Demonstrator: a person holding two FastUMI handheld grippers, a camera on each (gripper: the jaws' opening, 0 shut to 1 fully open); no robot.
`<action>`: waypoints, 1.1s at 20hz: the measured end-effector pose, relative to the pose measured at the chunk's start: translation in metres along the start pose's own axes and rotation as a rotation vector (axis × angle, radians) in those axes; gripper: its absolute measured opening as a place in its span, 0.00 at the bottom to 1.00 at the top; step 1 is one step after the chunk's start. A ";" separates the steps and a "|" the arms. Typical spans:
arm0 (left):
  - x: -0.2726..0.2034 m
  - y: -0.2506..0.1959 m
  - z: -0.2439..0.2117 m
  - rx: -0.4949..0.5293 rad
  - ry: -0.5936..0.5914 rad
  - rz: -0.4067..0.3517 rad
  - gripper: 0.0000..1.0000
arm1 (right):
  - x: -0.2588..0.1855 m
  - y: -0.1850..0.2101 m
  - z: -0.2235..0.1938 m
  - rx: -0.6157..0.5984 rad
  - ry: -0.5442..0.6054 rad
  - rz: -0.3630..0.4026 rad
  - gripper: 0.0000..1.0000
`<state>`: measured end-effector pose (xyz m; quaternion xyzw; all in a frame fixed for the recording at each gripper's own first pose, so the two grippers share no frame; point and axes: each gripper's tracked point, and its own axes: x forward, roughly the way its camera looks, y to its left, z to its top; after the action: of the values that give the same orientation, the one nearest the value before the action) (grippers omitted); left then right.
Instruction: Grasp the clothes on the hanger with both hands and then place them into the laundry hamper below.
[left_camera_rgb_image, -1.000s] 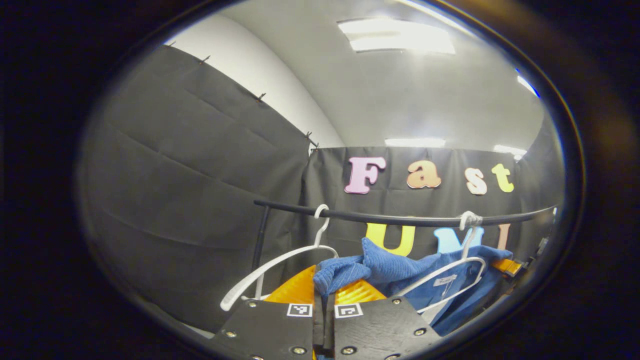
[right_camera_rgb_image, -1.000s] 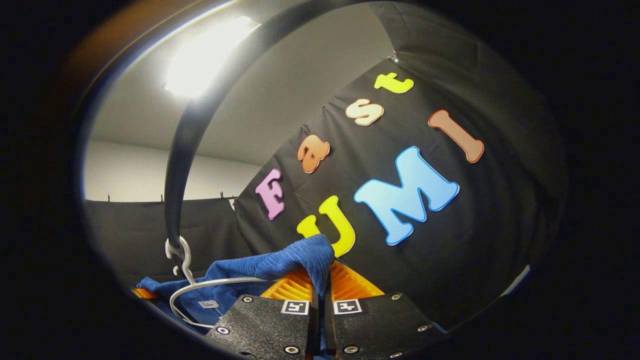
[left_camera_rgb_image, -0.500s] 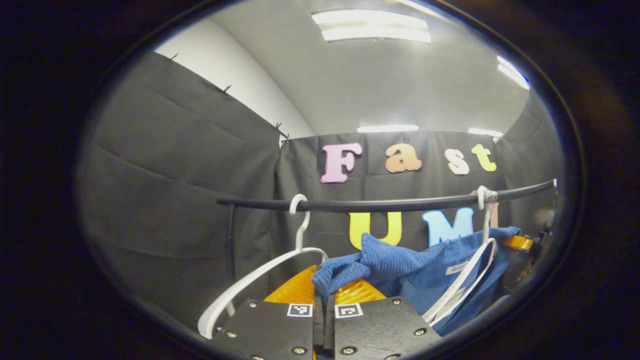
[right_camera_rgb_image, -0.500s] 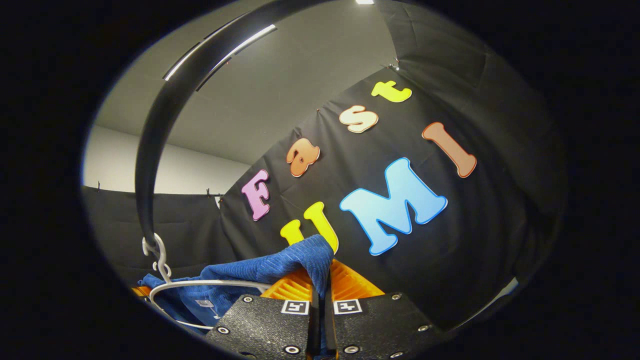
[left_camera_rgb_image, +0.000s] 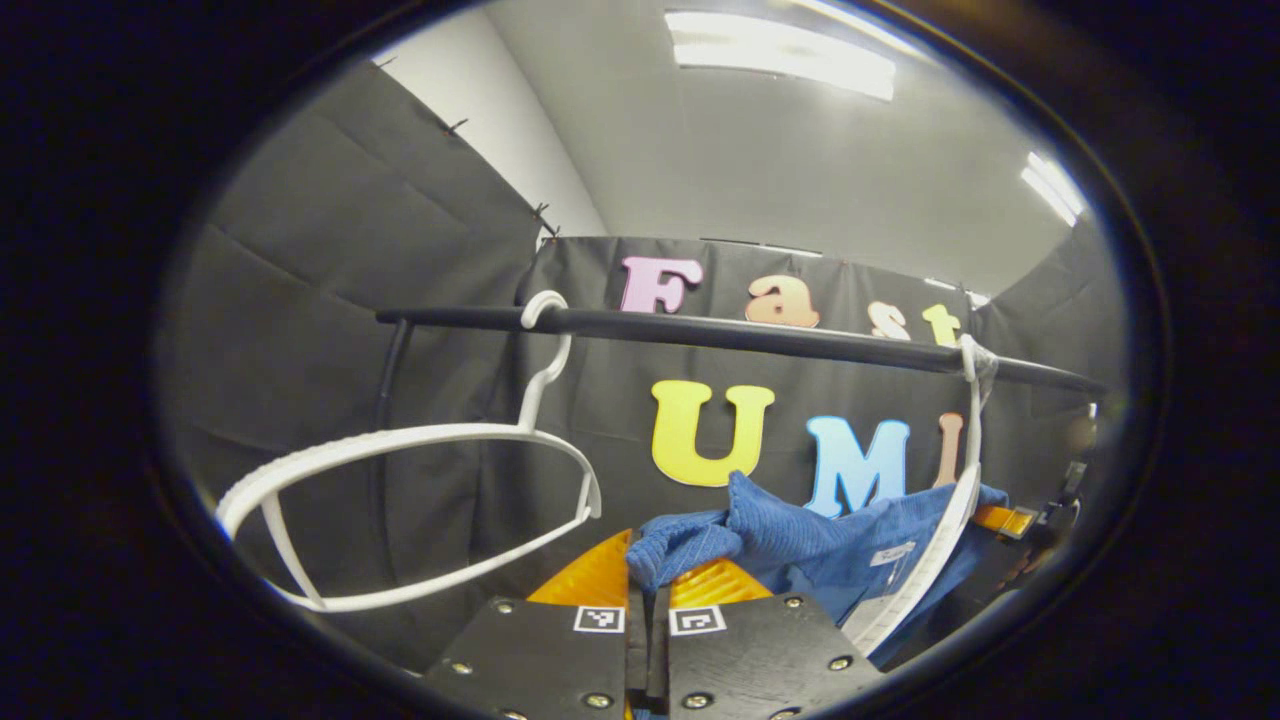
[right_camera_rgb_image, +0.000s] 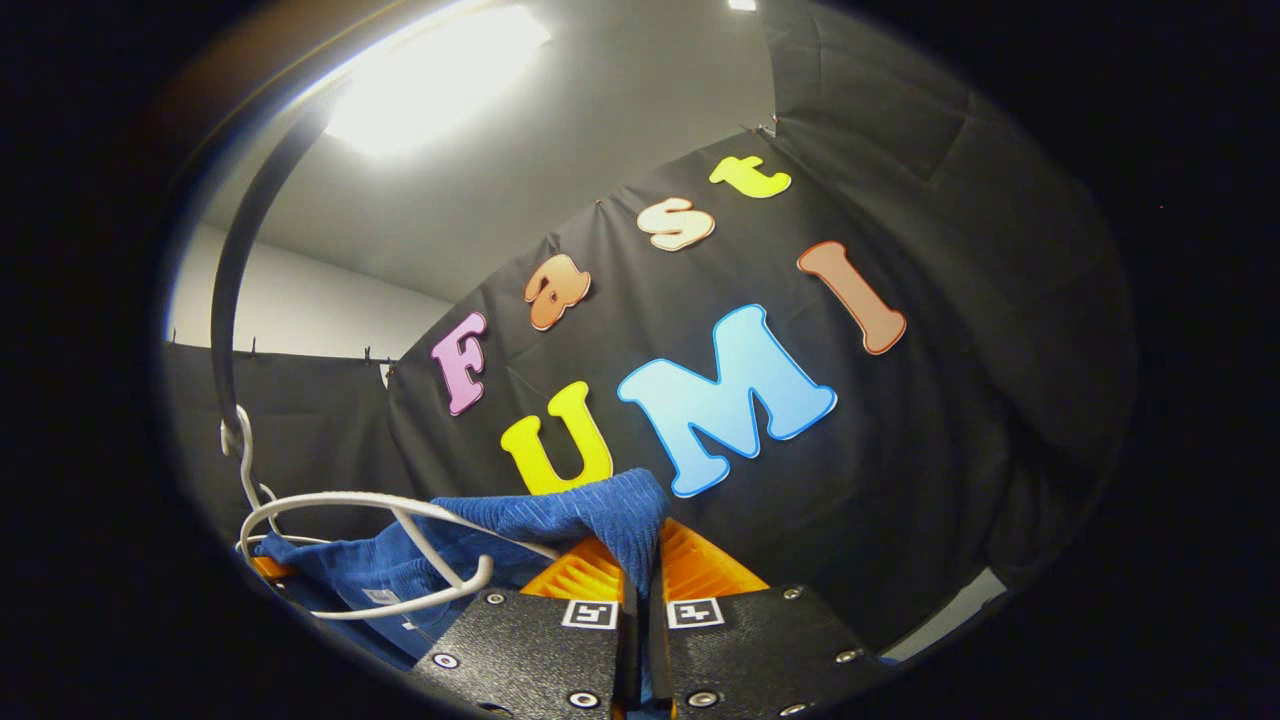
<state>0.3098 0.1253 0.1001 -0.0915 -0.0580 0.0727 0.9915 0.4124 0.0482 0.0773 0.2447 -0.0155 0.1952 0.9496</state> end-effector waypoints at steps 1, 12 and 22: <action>0.002 0.002 0.000 0.004 -0.001 -0.001 0.01 | 0.001 -0.003 0.000 -0.009 -0.001 -0.005 0.04; 0.017 0.020 -0.015 0.005 0.052 -0.014 0.01 | 0.012 -0.019 -0.040 0.107 0.108 -0.065 0.04; -0.036 0.034 -0.066 0.051 0.124 0.021 0.01 | -0.026 -0.024 -0.102 0.035 0.231 -0.098 0.04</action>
<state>0.2780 0.1417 0.0251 -0.0709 0.0065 0.0788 0.9943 0.3905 0.0671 -0.0267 0.2377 0.1093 0.1756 0.9491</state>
